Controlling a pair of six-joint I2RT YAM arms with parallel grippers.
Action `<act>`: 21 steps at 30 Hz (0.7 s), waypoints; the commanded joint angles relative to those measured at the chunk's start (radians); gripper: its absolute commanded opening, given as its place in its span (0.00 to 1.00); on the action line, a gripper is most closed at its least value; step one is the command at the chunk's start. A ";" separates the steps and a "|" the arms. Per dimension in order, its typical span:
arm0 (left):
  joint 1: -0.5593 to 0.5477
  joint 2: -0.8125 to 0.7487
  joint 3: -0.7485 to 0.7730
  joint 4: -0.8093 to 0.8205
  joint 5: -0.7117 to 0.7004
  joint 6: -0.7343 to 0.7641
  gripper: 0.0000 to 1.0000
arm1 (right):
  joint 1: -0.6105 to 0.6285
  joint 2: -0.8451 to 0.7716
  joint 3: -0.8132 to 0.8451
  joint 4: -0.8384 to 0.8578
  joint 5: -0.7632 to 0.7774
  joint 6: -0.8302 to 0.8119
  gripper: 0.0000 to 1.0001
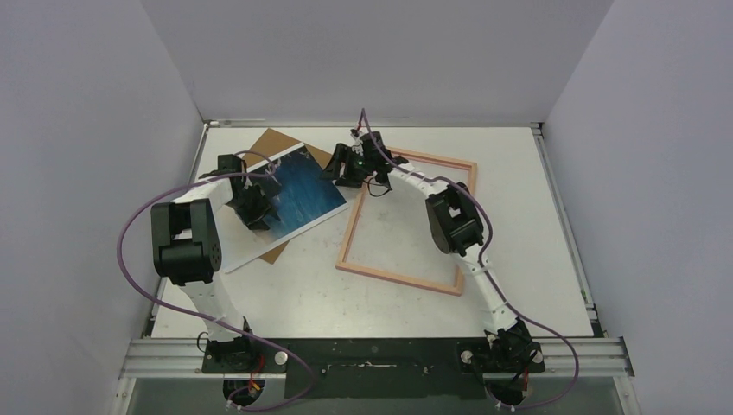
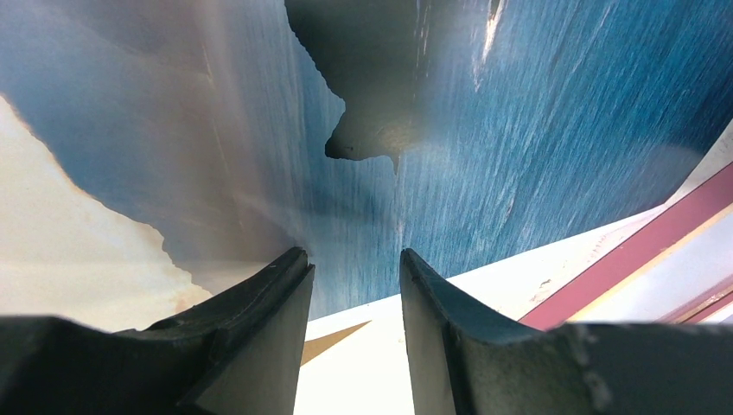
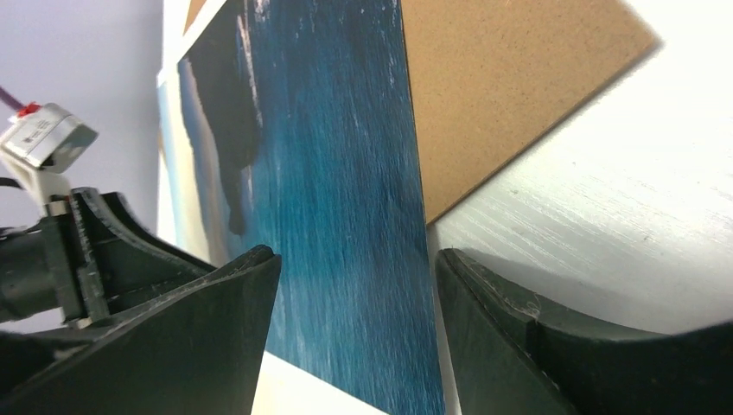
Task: Put the photo into the frame
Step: Pick up the photo at the center of the board.
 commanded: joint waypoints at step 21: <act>0.003 0.064 -0.026 0.005 -0.031 0.015 0.41 | 0.036 0.054 0.054 -0.217 0.111 -0.105 0.65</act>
